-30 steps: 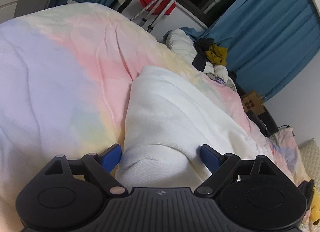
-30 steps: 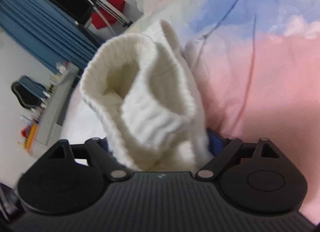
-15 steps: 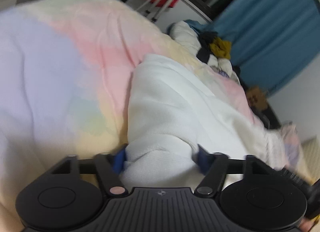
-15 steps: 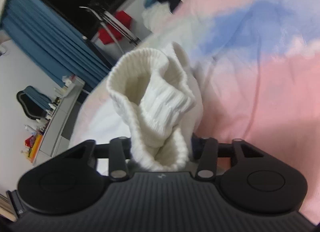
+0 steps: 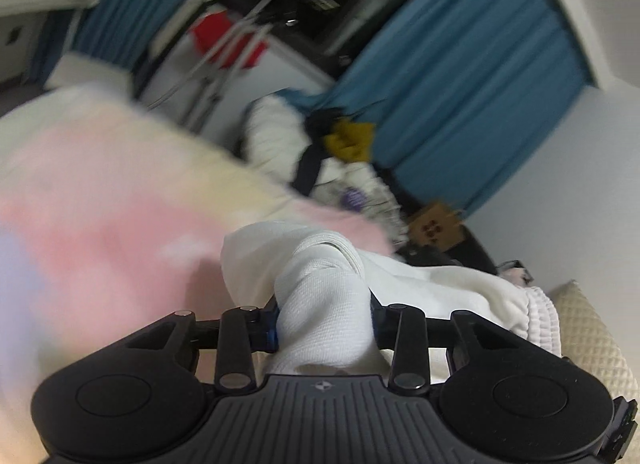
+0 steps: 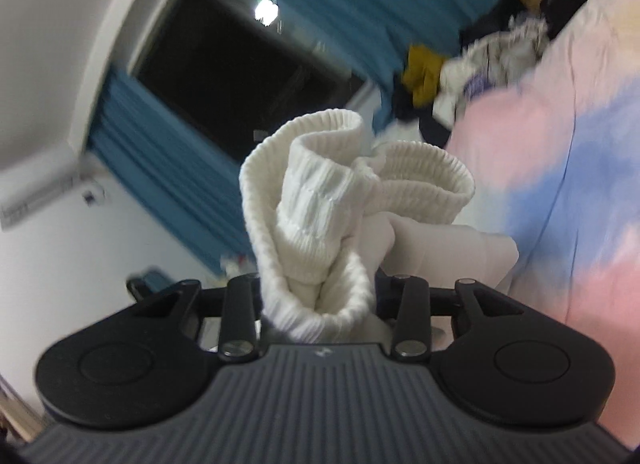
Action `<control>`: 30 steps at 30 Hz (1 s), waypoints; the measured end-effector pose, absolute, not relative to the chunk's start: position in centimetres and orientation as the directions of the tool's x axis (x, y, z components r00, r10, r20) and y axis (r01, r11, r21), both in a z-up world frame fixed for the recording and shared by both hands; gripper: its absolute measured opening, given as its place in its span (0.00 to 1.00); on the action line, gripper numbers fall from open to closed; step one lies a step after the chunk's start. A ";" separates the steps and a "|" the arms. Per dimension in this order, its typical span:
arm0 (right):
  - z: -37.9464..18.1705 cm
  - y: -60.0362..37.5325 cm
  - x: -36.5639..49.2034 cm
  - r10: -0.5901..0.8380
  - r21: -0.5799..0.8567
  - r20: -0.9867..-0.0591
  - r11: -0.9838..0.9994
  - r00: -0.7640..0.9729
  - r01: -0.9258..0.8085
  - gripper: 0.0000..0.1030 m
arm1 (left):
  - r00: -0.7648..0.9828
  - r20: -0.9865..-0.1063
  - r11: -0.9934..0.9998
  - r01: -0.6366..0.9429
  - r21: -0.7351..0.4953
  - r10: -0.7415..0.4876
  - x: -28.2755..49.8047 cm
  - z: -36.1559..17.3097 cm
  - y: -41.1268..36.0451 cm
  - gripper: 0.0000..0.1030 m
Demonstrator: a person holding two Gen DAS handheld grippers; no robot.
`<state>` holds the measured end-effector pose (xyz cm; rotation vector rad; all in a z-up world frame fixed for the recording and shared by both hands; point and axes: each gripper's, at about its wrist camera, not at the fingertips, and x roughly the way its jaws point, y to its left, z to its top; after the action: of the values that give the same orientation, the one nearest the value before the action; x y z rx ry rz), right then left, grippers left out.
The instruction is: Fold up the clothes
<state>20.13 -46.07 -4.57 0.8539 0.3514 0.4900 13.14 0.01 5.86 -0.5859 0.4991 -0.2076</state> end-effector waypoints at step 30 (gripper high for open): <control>-21.9 -64.0 31.7 0.069 0.726 -0.471 0.597 0.879 0.341 0.51 | 0.649 -0.576 0.867 0.362 -0.342 -0.498 39.9 -13.3 -25.4 0.57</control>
<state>31.71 -64.05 -21.93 0.9261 0.4875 -0.1653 39.90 -25.37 -13.31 -0.2039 0.7132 -0.4923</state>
